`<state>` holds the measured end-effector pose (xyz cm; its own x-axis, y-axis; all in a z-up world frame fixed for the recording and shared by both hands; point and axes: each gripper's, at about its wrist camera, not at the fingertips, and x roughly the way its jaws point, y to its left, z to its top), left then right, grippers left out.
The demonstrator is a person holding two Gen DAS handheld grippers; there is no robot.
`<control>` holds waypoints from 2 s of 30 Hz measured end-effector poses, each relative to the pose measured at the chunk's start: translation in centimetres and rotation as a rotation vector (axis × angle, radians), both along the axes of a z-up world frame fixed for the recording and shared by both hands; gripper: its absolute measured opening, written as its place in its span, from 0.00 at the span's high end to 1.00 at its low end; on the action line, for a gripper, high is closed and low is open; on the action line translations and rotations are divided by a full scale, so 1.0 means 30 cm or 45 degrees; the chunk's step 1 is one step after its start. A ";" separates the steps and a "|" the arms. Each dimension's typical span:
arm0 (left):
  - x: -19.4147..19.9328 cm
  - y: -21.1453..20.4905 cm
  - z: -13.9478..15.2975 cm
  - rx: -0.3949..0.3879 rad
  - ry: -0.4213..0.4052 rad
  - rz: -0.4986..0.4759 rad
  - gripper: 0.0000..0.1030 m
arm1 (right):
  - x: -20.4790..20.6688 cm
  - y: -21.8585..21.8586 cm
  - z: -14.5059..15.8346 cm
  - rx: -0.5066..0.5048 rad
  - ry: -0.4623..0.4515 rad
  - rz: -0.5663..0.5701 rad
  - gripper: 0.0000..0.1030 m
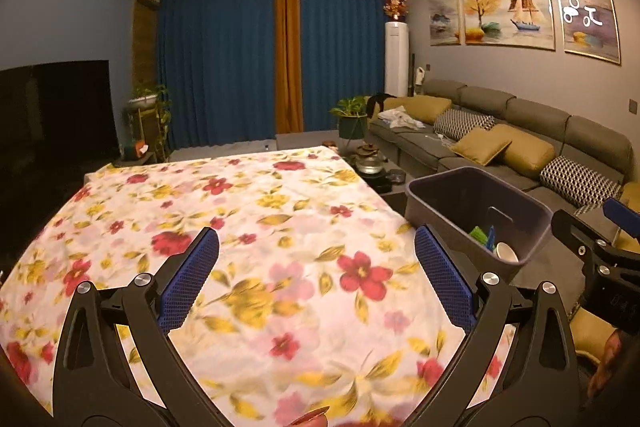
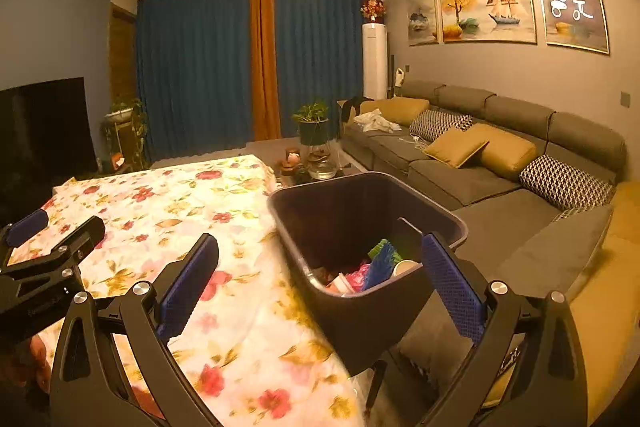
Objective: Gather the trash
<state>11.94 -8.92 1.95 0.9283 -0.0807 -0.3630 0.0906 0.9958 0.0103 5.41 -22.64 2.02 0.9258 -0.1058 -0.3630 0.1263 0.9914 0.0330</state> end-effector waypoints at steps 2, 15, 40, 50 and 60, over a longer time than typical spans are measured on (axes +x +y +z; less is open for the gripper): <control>-0.036 0.022 -0.004 0.005 0.001 0.010 0.06 | -0.033 0.035 0.006 -0.019 -0.014 -0.003 0.05; -0.191 0.142 0.005 -0.007 -0.009 0.043 0.06 | -0.199 0.165 0.015 -0.061 -0.063 0.045 0.05; -0.239 0.163 0.024 -0.036 -0.027 0.039 0.06 | -0.245 0.196 0.004 -0.076 -0.073 0.037 0.05; -0.250 0.170 0.032 -0.032 -0.038 0.057 0.06 | -0.246 0.200 0.004 -0.071 -0.079 0.045 0.05; -0.252 0.169 0.032 -0.031 -0.038 0.050 0.06 | -0.246 0.195 0.004 -0.060 -0.076 0.042 0.05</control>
<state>4.38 -3.85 2.93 0.9414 -0.0522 -0.3331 0.0512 0.9986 -0.0118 -1.96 -16.79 2.13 0.9489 -0.0904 -0.3024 0.0926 0.9957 -0.0071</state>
